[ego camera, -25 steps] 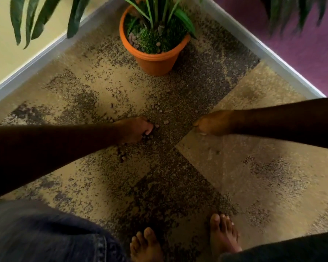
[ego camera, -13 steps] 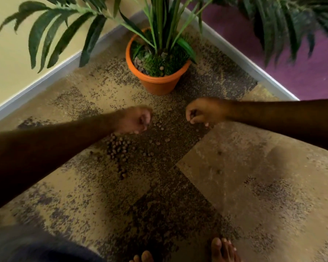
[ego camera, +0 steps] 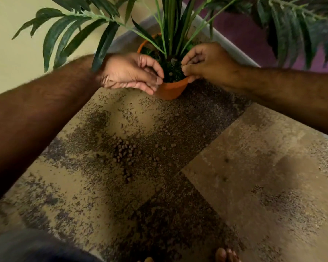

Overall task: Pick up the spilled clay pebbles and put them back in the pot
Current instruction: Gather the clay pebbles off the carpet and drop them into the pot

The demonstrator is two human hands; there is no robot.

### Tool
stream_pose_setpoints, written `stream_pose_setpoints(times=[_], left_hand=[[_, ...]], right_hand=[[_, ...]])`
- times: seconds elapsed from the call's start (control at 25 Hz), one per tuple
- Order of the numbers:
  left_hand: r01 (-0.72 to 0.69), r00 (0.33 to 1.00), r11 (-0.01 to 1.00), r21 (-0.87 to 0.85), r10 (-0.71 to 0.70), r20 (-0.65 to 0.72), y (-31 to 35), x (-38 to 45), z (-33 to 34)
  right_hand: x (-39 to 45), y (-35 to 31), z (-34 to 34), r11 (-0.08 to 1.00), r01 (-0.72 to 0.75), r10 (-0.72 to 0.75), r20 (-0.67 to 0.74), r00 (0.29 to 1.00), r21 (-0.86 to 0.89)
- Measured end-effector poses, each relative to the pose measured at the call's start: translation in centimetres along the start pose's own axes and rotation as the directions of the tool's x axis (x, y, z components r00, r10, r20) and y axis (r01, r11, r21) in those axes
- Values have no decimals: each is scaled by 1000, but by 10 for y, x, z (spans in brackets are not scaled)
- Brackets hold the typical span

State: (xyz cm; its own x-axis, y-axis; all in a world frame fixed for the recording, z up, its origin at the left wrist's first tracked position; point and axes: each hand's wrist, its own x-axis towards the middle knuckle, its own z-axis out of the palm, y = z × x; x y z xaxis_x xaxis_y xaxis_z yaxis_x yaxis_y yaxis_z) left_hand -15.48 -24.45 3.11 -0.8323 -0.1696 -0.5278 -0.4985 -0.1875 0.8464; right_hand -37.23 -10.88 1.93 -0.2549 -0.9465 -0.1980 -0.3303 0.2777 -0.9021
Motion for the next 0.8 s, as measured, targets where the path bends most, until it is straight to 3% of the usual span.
stream_pose_setpoints(times=[0.12, 0.32, 0.44, 0.56, 0.8], left_hand=[[-31, 974, 999, -13, 27, -225, -2, 11, -5], [-121, 833, 992, -17, 93, -545, -11, 27, -6], [-145, 795, 983, 110, 182, -579, -13, 28, -4], [-152, 791, 964, 219, 252, -557, -19, 25, -5], [-69, 676, 889, 453, 376, -633, -36, 17, -9]], right_hand=[[-6, 3, 15, 988, -73, 79, -39, 996, 134], [-10, 4, 15, 972, -112, 121, -31, 992, 207], [-15, 6, 10, 919, -122, 145, -33, 989, 374], [-21, 12, 4, 907, -90, 115, -39, 993, 411], [-41, 46, -10, 972, -195, 182, 105, 978, 131]])
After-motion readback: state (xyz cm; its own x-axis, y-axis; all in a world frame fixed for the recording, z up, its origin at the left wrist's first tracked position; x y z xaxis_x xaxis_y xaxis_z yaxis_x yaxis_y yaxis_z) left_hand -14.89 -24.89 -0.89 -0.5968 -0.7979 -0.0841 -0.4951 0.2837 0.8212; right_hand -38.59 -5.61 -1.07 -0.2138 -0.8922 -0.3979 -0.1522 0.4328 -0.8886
